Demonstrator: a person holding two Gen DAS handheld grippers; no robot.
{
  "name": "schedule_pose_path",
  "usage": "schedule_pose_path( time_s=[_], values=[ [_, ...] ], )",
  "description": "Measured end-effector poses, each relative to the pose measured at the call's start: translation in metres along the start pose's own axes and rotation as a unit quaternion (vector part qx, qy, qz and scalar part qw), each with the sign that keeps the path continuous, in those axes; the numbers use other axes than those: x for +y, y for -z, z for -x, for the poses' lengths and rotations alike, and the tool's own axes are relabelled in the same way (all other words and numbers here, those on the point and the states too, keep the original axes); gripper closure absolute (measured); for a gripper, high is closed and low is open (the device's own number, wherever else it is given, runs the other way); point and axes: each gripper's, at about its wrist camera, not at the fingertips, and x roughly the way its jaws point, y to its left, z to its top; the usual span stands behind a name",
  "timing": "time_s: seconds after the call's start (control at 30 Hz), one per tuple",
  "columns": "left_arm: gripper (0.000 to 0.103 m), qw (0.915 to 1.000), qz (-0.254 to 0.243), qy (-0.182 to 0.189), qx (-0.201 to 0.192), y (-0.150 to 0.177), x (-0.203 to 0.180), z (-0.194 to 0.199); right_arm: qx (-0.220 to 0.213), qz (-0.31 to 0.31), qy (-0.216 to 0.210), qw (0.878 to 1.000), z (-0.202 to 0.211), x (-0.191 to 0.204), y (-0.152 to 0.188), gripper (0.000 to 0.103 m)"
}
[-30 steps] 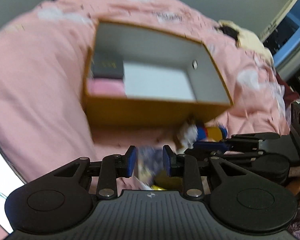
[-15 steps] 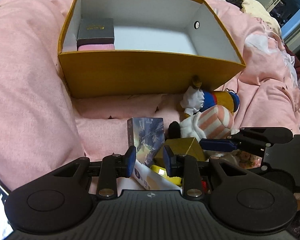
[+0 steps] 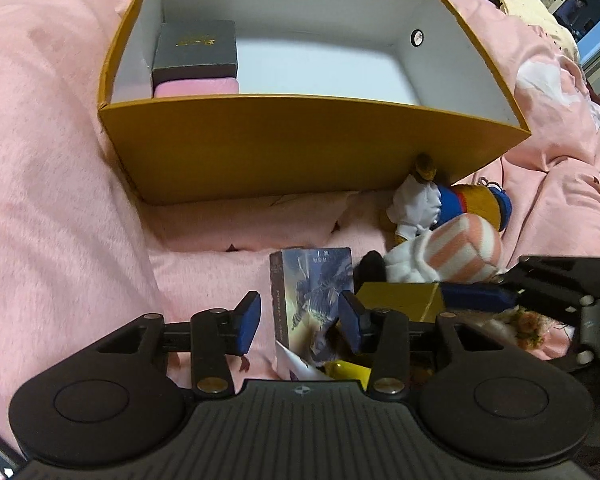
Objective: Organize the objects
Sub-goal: 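Grasp the blue photo card pack with the left tool while the right tool grasps the gold box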
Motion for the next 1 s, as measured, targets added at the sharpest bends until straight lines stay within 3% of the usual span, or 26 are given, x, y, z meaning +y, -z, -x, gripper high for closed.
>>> schedule_pose_path(
  time_s=[0.3, 0.7, 0.87, 1.0],
  values=[
    [0.051, 0.9987, 0.022, 0.006, 0.046, -0.007, 0.009, -0.044, 0.006, 0.010, 0.002, 1.000, -0.002, -0.006, -0.005, 0.056],
    [0.047, 0.9953, 0.057, 0.055, 0.056, -0.008, 0.023, -0.063, 0.020, -0.017, -0.009, 1.000, -0.014, -0.021, -0.007, 0.056],
    [0.050, 0.9949, 0.064, 0.065, 0.044, -0.003, 0.024, -0.059, 0.018, -0.022, -0.010, 1.000, -0.012, -0.021, -0.006, 0.056],
    [0.063, 0.9972, 0.052, 0.047, 0.026, 0.001, 0.015, -0.044, 0.017, -0.025, -0.008, 1.000, -0.008, -0.018, -0.002, 0.056]
  ],
)
